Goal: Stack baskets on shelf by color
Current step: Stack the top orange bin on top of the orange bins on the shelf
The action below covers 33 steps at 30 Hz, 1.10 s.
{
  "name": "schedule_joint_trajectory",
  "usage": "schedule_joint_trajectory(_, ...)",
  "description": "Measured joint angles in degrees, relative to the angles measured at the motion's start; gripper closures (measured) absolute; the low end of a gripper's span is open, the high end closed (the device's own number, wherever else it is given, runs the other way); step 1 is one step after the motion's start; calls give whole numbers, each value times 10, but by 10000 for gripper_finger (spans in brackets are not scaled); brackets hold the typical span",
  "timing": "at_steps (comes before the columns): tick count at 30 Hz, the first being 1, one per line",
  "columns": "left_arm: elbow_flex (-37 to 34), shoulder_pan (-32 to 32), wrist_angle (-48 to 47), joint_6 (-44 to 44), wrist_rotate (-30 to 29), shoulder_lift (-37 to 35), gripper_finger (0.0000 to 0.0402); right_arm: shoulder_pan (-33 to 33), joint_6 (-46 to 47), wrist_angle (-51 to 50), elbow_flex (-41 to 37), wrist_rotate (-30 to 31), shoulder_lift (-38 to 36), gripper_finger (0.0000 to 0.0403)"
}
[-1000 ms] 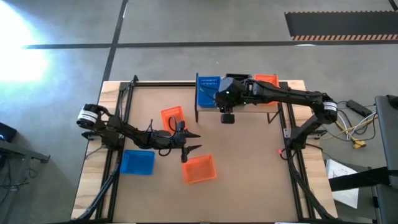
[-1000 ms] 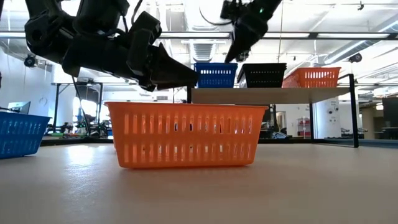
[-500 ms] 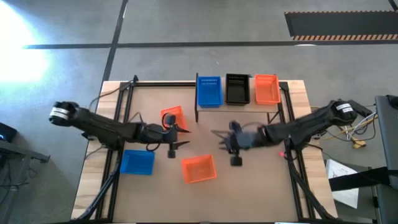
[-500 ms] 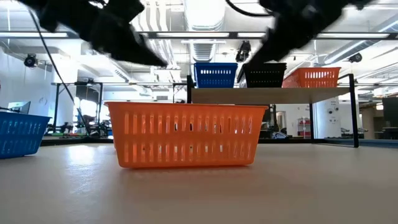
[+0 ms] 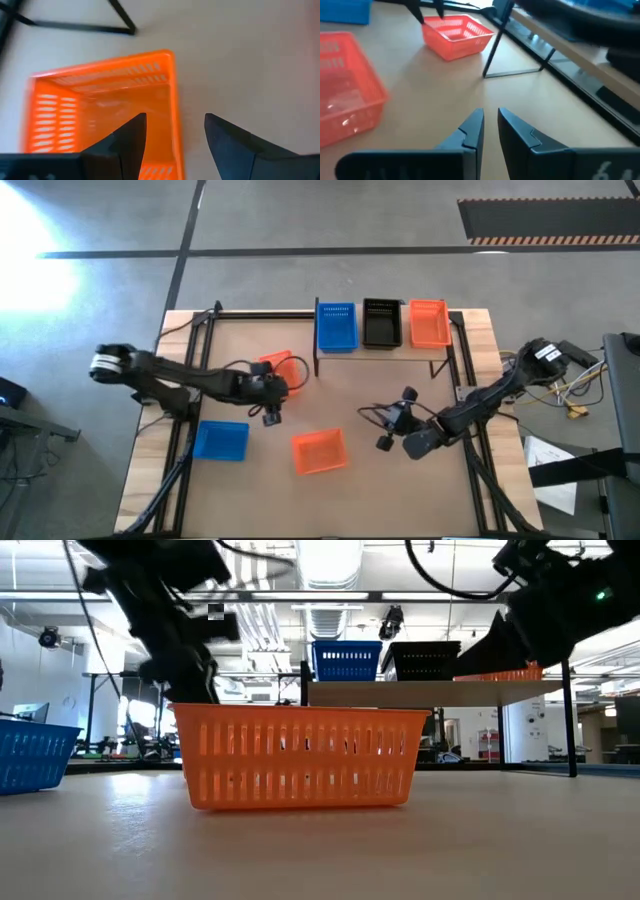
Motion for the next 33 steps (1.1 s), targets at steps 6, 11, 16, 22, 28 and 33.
schedule_joint_trajectory(6, 36, 12, -6, 1, 26, 79, 233, 17, 1, 11, 3, -26, -4, 355)
schedule_joint_trajectory(11, 71, 12, -28, 36, 18, 106, 308, 31, 9, 12, 3, -23, -4, 355)
schedule_joint_trajectory(16, 102, 12, -126, 50, 18, 91, 392, 50, 11, 10, 3, -23, -3, 355)
schedule_joint_trajectory(22, 144, -20, -214, 48, 50, 12, 399, 82, 68, 8, -22, -22, -3, 355)
schedule_joint_trajectory(28, 166, -40, -65, 83, 241, -71, 400, 156, 209, 6, -66, 29, -3, 355)
schedule_joint_trajectory(33, 154, -40, 139, 151, 355, -46, 401, 238, 236, 6, -54, 68, -4, 355)
